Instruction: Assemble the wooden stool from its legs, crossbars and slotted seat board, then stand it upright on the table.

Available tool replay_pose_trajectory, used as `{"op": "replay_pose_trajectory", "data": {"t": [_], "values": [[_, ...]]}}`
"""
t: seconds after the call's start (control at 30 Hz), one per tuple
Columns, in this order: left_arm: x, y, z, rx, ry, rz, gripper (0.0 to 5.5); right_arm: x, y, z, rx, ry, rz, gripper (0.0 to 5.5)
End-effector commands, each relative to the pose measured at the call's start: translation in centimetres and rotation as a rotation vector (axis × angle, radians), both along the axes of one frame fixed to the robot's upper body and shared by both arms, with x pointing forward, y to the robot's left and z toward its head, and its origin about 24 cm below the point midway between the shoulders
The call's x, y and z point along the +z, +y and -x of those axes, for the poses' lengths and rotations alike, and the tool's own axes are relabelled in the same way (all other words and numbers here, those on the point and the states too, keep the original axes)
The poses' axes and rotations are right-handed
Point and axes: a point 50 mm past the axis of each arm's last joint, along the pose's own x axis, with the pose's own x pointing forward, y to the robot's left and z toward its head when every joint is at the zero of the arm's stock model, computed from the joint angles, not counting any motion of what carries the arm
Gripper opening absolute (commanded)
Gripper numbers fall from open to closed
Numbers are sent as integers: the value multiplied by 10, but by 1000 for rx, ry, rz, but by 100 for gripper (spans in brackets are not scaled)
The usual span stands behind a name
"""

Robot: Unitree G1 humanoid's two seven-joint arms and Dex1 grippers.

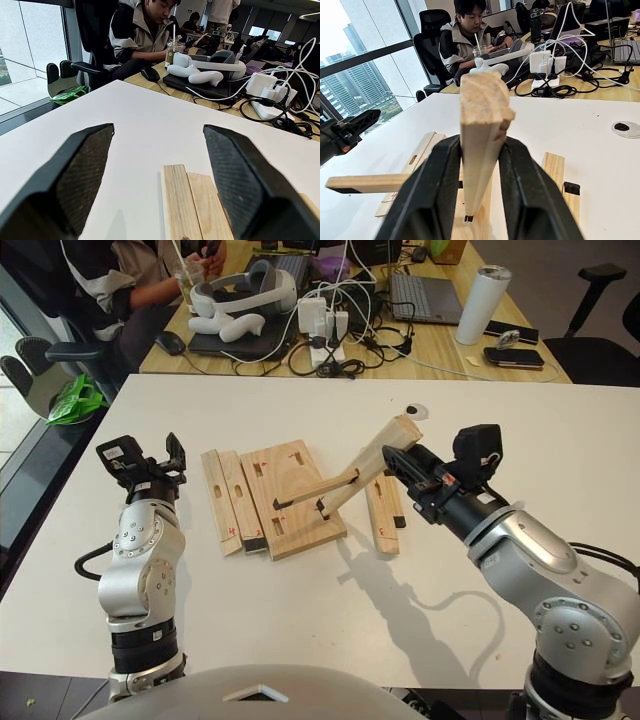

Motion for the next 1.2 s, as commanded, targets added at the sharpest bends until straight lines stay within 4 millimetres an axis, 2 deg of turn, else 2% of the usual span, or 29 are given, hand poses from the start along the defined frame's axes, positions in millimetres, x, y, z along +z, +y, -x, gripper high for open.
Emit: {"op": "replay_pose_trajectory", "data": {"t": [0.03,0.3,0.63,0.8,0.97,1.2], "values": [[2,-7,-3,11,-23,16,334,6,-2,-3,15,-3,25,101],[1,-10,-2,45,-34,35,334,6,-2,-5,36,53,14,101],[0,-14,-2,72,-49,51,334,-4,-10,-8,-19,228,68,101],[-1,-13,-1,93,-55,56,334,5,-13,-17,-20,217,107,101],[-1,-17,-3,114,-73,75,334,23,-13,-30,5,179,106,101],[0,-23,-6,100,-89,81,334,30,-9,-36,21,189,71,101]]}}
